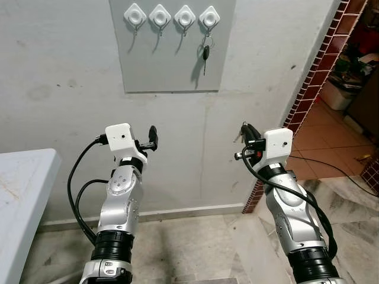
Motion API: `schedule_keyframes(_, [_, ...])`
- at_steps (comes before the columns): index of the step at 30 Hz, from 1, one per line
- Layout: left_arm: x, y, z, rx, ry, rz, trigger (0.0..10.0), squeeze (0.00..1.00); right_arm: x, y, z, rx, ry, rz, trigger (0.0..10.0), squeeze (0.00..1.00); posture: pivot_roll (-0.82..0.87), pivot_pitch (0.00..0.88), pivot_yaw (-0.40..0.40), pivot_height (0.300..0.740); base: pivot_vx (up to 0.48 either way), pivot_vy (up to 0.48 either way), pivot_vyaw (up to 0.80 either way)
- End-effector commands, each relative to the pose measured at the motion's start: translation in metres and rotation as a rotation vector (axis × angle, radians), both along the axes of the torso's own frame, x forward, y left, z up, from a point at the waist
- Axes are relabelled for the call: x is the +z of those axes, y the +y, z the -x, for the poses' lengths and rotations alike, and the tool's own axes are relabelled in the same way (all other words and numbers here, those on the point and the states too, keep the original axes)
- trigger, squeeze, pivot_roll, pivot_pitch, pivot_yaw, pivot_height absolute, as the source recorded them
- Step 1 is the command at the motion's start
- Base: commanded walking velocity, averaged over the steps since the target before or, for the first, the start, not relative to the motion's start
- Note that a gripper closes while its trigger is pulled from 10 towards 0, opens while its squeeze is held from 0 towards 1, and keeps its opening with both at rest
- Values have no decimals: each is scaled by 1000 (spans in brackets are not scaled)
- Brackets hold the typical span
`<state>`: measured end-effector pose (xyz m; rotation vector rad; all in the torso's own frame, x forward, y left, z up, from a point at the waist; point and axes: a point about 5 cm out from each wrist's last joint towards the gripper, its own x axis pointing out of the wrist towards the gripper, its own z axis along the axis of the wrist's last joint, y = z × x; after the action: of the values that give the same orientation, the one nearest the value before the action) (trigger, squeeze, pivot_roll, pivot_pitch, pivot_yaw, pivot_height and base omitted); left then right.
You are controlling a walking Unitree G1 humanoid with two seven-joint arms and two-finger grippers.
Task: Hang keys on a hook
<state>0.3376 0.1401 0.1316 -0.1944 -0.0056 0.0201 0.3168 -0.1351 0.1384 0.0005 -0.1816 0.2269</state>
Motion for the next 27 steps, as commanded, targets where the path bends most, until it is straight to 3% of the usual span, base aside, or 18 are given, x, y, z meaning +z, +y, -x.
schedule_keyframes(1, [2,-2,-2,-2,3,2,10000,0,4,-3,-2,-18,-10,1,10000,0,-12,0,-35,740,0,0,0])
schedule_keyframes(27, [6,0,2,-37,-42,7,10000,0,4,-2,-2,-5,-11,12,10000,0,-4,0,-45,740,0,0,0])
